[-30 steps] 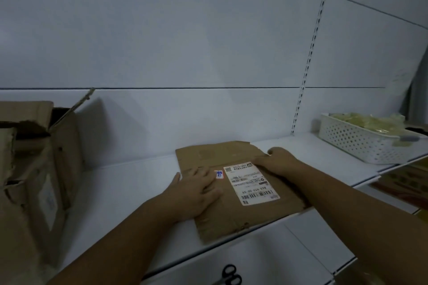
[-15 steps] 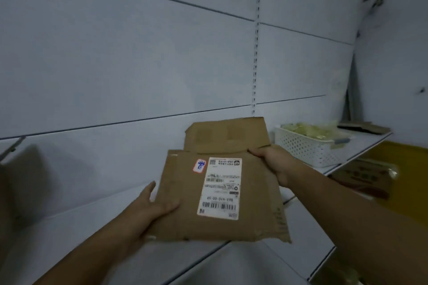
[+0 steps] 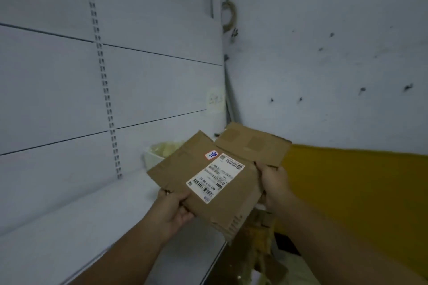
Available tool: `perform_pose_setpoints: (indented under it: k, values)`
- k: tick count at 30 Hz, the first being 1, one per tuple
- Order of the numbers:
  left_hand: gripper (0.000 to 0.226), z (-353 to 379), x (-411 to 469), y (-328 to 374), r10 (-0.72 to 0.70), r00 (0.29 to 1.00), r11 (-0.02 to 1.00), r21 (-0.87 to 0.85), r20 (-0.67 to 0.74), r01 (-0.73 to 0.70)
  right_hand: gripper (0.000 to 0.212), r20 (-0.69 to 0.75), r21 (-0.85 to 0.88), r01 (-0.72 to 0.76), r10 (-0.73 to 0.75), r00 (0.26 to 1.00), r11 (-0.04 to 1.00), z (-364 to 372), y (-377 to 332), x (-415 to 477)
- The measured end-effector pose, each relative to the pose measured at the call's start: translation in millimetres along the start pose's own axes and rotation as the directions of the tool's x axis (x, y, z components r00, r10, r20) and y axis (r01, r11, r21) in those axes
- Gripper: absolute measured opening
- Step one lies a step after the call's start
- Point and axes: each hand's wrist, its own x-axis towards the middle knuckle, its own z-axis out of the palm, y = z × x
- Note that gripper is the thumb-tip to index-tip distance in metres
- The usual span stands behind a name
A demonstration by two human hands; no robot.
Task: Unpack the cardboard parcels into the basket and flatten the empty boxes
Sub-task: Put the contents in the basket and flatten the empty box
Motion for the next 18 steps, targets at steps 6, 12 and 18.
perform_pose_setpoints:
  k: [6, 12, 18]
  values:
    - [0.042, 60.7, 69.3, -56.5, -0.087, 0.994, 0.979, 0.189, 0.062, 0.074, 0.037, -0.15, -0.024, -0.001, -0.002, 0.989, 1.0, -120.5, -22.3, 82.1]
    - [0.041, 76.1, 151.2, -88.0, -0.181, 0.98, 0.963, 0.216, 0.084, 0.16, 0.019, -0.068, -0.264, -0.028, 0.011, 0.998, 0.964, -170.3, -29.3, 152.1]
    - [0.051, 109.5, 249.8, -96.2, -0.135, 0.973, 0.965, 0.247, 0.188, 0.087, 0.022, 0.14, -0.582, -0.055, 0.167, 0.976, 0.812, -201.0, -38.9, 212.8]
